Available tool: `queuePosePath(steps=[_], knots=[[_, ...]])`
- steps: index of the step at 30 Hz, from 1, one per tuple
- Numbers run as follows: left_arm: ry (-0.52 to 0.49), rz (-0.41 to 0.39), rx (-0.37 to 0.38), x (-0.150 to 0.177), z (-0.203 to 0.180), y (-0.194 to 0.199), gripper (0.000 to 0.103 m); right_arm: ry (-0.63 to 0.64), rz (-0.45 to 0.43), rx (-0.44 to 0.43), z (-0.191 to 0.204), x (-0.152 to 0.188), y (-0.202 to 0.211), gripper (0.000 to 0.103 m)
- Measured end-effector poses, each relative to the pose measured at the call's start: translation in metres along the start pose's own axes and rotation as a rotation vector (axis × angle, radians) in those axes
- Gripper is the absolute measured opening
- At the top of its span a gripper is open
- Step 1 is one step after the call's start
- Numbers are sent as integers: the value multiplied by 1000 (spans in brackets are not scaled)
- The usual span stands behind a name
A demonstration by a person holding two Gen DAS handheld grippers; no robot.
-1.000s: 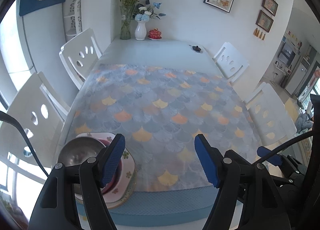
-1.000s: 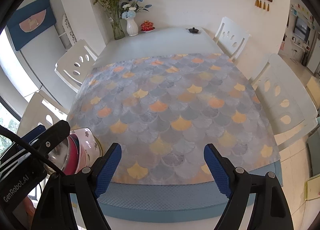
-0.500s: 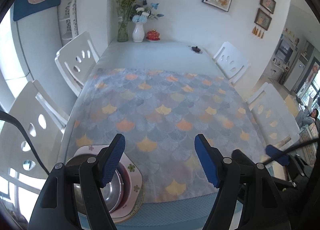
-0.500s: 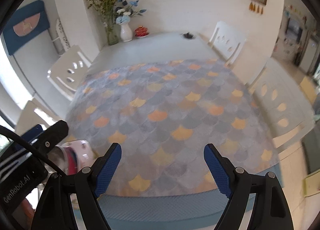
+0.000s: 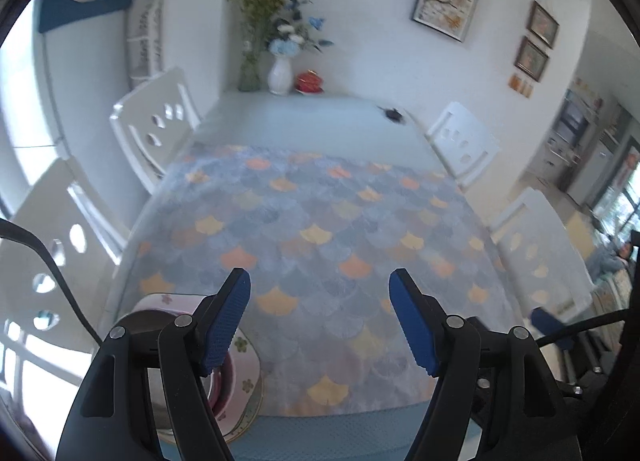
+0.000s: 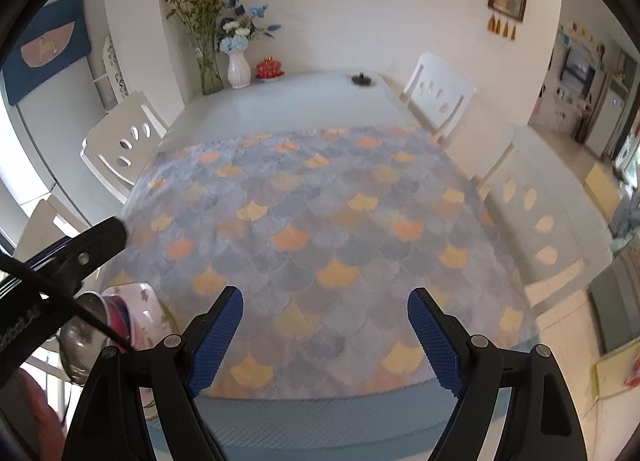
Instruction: Organize plates and bowls
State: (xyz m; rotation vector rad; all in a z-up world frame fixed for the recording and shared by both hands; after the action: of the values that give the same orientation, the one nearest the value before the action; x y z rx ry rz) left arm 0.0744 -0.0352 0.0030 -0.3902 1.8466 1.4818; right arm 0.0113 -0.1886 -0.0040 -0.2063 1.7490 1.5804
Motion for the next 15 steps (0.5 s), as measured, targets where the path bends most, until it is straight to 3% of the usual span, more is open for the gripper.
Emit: queuePosePath(steps=[5, 9, 15], knots=[[-31, -39, -138, 0, -21, 12, 70, 77, -20, -32, -12, -9, 6, 83], [-3, -31, -169, 7, -39, 13, 70, 114, -3, -60, -25, -9, 3, 83], [-51, -2, -260, 17, -64, 8, 70, 191, -15, -43, -41, -4, 2, 83]])
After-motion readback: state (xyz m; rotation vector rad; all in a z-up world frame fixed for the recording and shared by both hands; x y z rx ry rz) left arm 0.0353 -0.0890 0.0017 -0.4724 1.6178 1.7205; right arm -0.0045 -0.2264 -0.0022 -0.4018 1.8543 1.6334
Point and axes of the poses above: each gripper's, at about its wrist camera, not at the fingertips, and y roughly against the way its jaws point, z to its left, x to its underside, the point moved 2 cm from there along -y, roughly the way its jaws point, and after that the axes turned 7 degrees about -y, right-handed, at the moved point
